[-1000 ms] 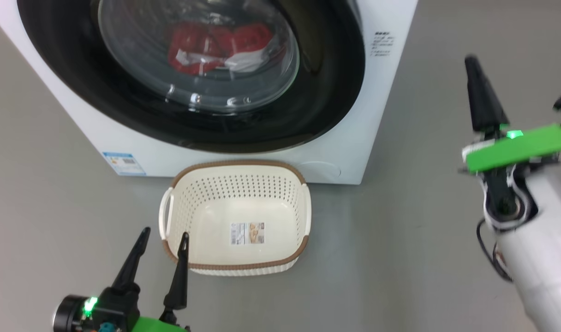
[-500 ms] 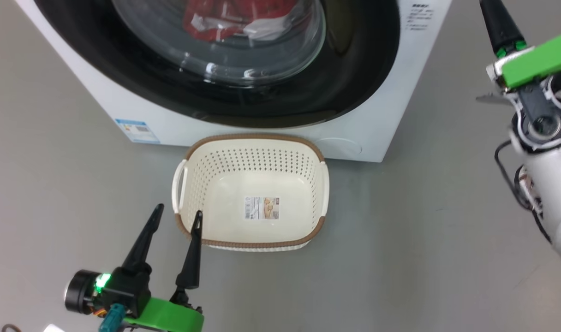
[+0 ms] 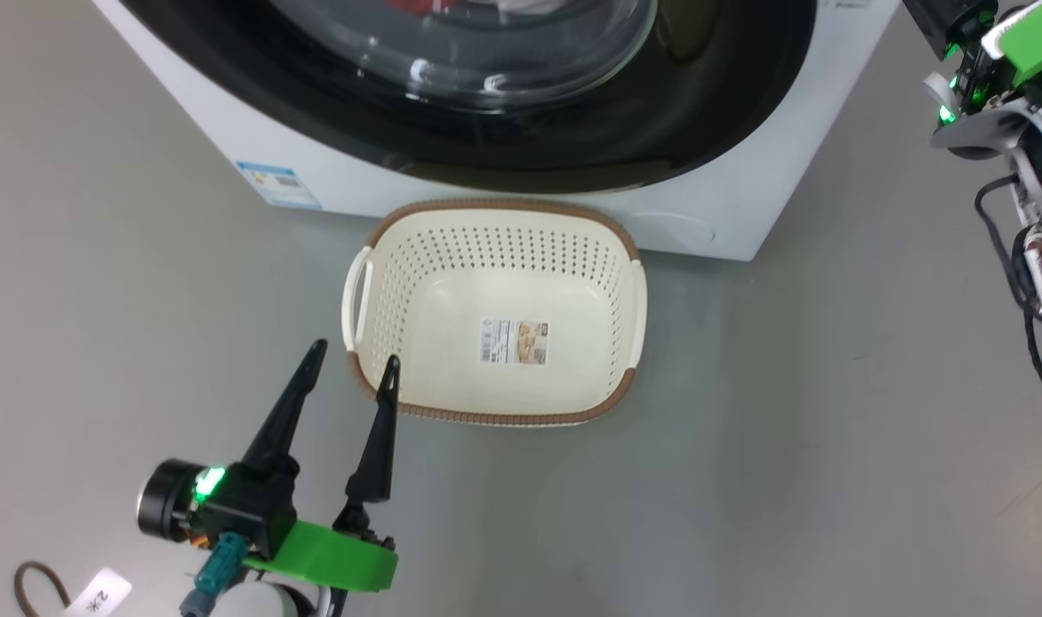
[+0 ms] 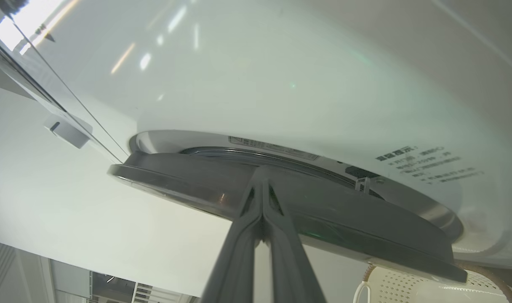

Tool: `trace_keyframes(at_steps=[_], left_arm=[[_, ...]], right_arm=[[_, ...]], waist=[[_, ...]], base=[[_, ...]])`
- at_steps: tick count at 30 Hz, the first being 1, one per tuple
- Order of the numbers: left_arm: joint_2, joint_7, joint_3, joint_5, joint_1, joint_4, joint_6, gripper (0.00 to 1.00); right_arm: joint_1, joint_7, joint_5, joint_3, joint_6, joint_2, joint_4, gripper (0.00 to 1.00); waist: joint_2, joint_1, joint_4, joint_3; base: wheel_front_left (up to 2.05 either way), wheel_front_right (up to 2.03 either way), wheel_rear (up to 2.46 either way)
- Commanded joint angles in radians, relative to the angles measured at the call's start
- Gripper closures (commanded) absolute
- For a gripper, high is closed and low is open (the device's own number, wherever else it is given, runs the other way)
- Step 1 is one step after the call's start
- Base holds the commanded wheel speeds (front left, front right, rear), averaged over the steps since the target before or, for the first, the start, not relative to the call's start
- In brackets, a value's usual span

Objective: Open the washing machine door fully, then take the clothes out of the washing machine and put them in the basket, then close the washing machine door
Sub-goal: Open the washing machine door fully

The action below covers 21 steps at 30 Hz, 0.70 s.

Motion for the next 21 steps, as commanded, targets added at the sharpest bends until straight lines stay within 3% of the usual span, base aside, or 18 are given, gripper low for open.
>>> trace_keyframes(at_steps=[1,21], left_arm=[[0.013,-0.009,0.028,-0.006,-0.03,-0.032,0.005,0.0],[0.013,-0.009,-0.027,-0.031,-0.077,-0.038,0.022,0.0]], right_arm=[[-0.024,0.014,0.009,-0.006,0.002,0.007,-0.014,1.0],[-0.165,0.182,-0.001,-0.033,0.002,0.019,0.112,1.0]], waist=[[-0.0001,0.0,0.015,0.021],[-0.0001,0.0,0.06,0.084]], base=[[0.0,0.0,0.0],[0.0,0.0,0.0]])
